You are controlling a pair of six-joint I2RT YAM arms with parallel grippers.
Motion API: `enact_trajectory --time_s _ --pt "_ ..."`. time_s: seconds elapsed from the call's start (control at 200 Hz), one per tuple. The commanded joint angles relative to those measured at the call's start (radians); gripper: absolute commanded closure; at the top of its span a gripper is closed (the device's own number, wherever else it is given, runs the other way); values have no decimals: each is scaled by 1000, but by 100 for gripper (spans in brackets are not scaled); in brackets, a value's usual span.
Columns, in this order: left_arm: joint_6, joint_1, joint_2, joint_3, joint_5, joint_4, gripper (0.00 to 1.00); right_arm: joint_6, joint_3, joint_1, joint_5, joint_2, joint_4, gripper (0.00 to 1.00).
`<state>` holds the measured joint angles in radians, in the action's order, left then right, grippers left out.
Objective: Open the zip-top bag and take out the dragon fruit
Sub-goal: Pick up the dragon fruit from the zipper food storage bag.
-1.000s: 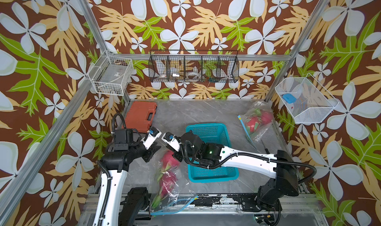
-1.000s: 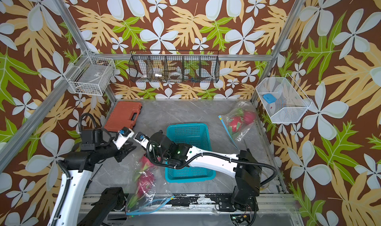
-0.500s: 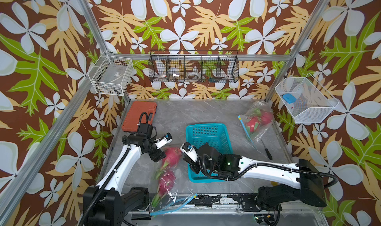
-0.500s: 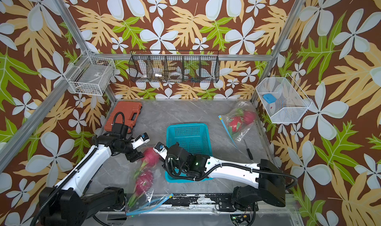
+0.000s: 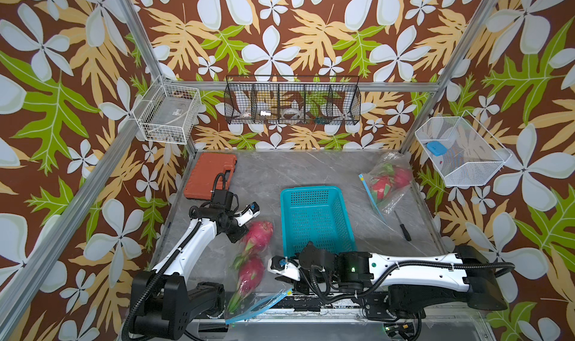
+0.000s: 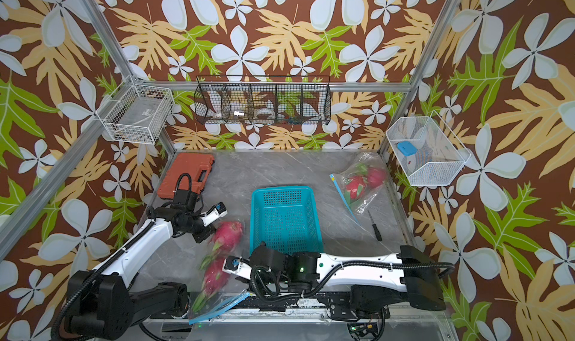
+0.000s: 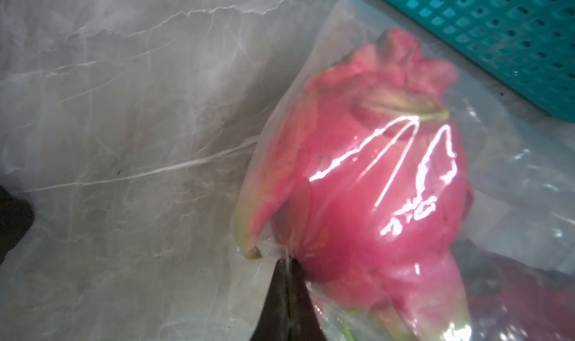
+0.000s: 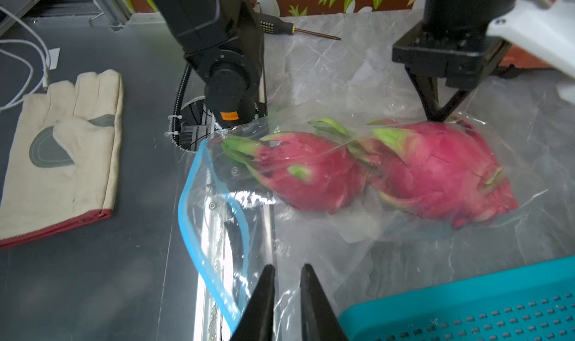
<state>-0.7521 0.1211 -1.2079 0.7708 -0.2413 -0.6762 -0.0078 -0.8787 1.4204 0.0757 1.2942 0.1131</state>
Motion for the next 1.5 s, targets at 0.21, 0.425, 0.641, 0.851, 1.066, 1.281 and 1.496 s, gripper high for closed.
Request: enact_trajectory --time_s 0.21,0.425,0.641,0.851,1.066,1.281,1.496 --pt "149 -24 -33 -35 153 159 100 -143 20 193 -190 -37 25 93" --pt "192 -24 -14 -47 107 139 100 -272 4 229 -271 93 -80 95" --pt "188 -24 6 -71 99 135 100 -409 -93 226 -299 296 -225 87" --pt "180 -23 2 -59 88 119 100 -467 -211 181 -297 474 -285 77" --pt "174 -25 -4 -46 99 98 100 -544 -285 114 -327 598 -278 60" --pt "159 -40 4 -28 106 96 100 -712 -284 98 -350 642 -248 51" --pt "153 -43 -21 -19 101 99 100 -836 -304 105 -392 659 -194 46"
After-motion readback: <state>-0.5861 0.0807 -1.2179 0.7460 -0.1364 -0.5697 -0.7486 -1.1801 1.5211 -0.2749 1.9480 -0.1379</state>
